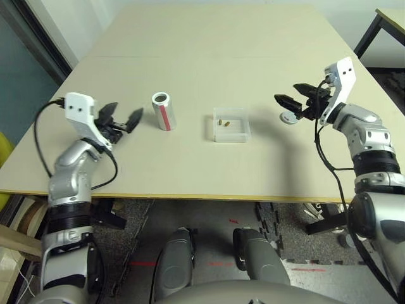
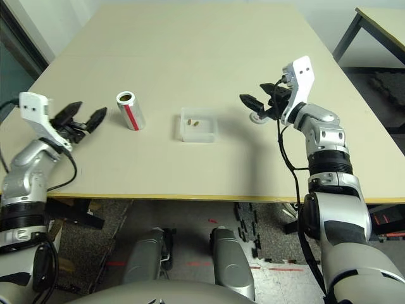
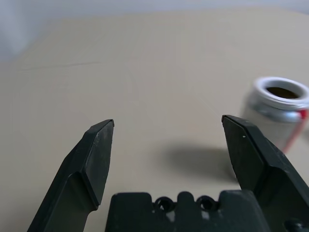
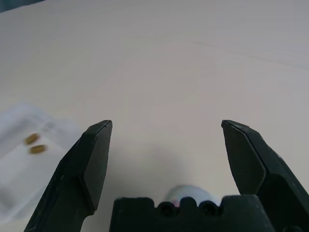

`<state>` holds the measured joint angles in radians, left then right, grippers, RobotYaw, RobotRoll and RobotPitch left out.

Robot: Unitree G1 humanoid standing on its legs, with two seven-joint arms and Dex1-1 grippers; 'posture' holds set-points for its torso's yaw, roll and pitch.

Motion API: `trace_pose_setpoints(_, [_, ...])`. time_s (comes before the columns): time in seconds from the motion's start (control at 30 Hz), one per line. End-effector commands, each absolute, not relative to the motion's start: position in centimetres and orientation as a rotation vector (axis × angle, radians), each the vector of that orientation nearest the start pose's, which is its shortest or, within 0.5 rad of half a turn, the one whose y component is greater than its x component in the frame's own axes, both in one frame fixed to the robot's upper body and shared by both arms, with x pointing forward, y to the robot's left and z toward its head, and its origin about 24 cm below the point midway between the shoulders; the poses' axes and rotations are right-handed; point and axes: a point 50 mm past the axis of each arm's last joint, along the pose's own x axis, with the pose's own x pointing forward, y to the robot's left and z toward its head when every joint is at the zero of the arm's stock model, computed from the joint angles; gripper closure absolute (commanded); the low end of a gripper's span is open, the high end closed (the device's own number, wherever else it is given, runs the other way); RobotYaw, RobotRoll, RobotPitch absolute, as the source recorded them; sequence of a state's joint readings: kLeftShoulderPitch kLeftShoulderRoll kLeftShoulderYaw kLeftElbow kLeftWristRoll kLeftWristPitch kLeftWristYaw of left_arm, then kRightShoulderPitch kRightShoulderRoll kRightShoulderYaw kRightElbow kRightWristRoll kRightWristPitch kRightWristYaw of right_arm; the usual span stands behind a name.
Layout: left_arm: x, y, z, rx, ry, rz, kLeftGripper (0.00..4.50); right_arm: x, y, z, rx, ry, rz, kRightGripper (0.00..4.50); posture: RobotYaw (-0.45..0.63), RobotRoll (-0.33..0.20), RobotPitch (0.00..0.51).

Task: Pour the medicine from the bottle into the box.

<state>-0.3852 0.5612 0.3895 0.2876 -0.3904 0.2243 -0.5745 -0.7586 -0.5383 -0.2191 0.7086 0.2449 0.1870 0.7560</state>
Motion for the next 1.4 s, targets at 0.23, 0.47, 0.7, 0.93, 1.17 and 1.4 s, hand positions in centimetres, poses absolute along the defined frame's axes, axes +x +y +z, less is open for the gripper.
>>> trace_pose_setpoints(0.23, [31.0, 34.8, 14.9, 0.019, -0.073, 0.012, 0.02, 35.5, -29.7, 15.1, 0.007, -0.003, 0.187, 0.00, -0.05, 0.000, 0.125])
trace_pose_setpoints(0.47, [31.6, 36.1, 15.0, 0.032, -0.072, 0.078, 0.02, 34.3, -31.7, 14.4, 0.000, -0.006, 0.073, 0.00, -0.07, 0.000, 0.130])
trace_pose_setpoints(0.7, [32.2, 36.7, 15.0, 0.038, -0.068, 0.113, 0.02, 33.1, -33.3, 13.5, -0.003, -0.006, 0.000, 0.00, -0.08, 0.000, 0.139])
trace_pose_setpoints(0.93, [32.5, 36.8, 14.9, 0.042, -0.055, 0.113, 0.02, 32.9, -33.5, 13.1, 0.008, -0.008, -0.018, 0.00, -0.09, 0.000, 0.156])
trace_pose_setpoints(1.17, [32.4, 36.8, 14.4, 0.042, -0.042, 0.111, 0.02, 32.7, -33.5, 12.9, 0.012, -0.010, -0.021, 0.00, -0.10, 0.000, 0.159])
trace_pose_setpoints(1.4, [32.5, 36.7, 14.4, 0.041, -0.044, 0.112, 0.02, 32.7, -33.4, 12.8, 0.014, -0.009, -0.015, 0.00, -0.08, 0.000, 0.164])
